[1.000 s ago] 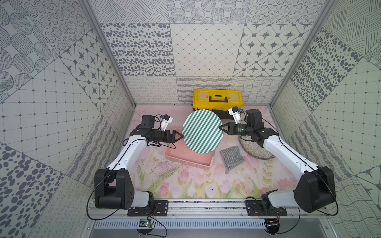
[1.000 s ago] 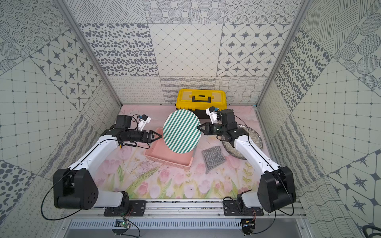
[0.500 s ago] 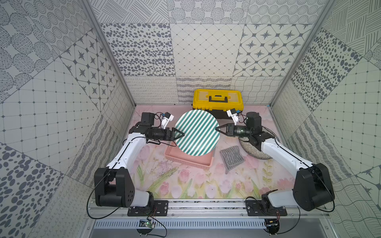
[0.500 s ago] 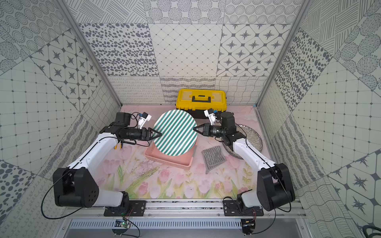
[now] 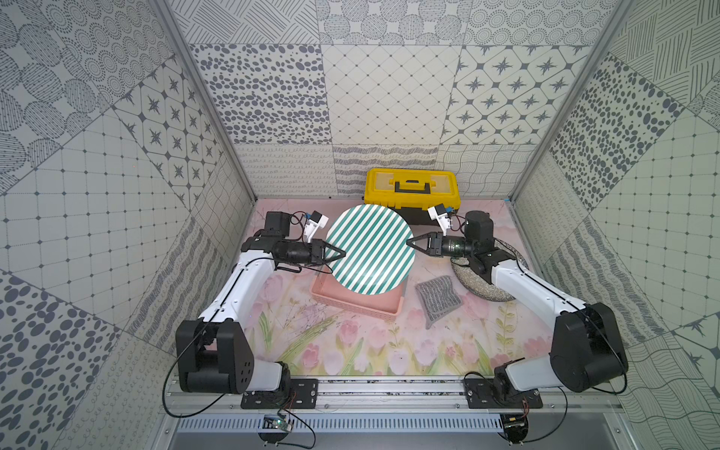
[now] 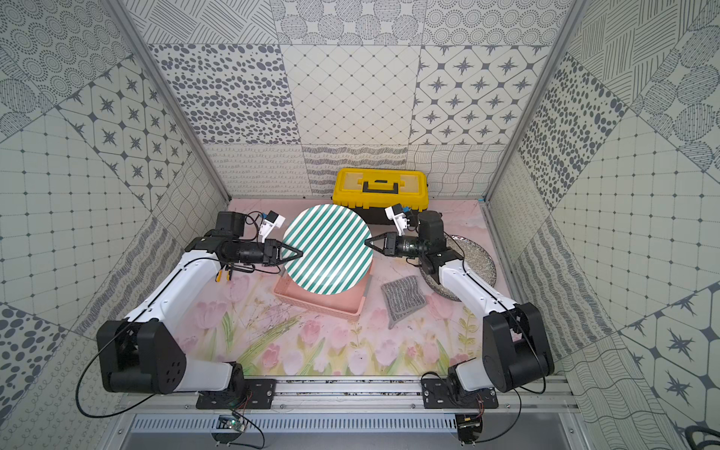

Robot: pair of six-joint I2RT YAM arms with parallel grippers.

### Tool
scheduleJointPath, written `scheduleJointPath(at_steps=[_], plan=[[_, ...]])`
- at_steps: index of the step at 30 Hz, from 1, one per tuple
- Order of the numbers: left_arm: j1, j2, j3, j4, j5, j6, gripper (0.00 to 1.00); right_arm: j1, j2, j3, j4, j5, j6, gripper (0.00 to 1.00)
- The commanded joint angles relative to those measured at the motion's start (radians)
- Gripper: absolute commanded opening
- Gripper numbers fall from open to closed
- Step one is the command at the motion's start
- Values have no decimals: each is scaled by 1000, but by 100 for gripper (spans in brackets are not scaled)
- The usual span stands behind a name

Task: Wipe the wet plate dry
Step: Pick up the plate from the bin, then pick up the towel at the center of the board.

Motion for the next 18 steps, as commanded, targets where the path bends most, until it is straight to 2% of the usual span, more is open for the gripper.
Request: scheduleJointPath(at_steps=[1, 4, 7, 13, 18], plan=[[-3, -15, 18, 6, 7, 6, 0, 22, -8, 8, -91, 145, -51, 26], [-3, -22, 18, 12, -8, 0, 0, 20, -53, -3, -199, 301, -84, 51], [-2, -30, 15, 25, -8, 0, 0, 21, -122, -60, -266, 486, -67, 61], [-3, -35, 16, 33, -8, 11, 0, 123, -224, -161, -467, 913, -48, 65], [-2, -33, 8, 48, 2, 0, 0, 202, -223, -240, -566, 1088, 65, 65]])
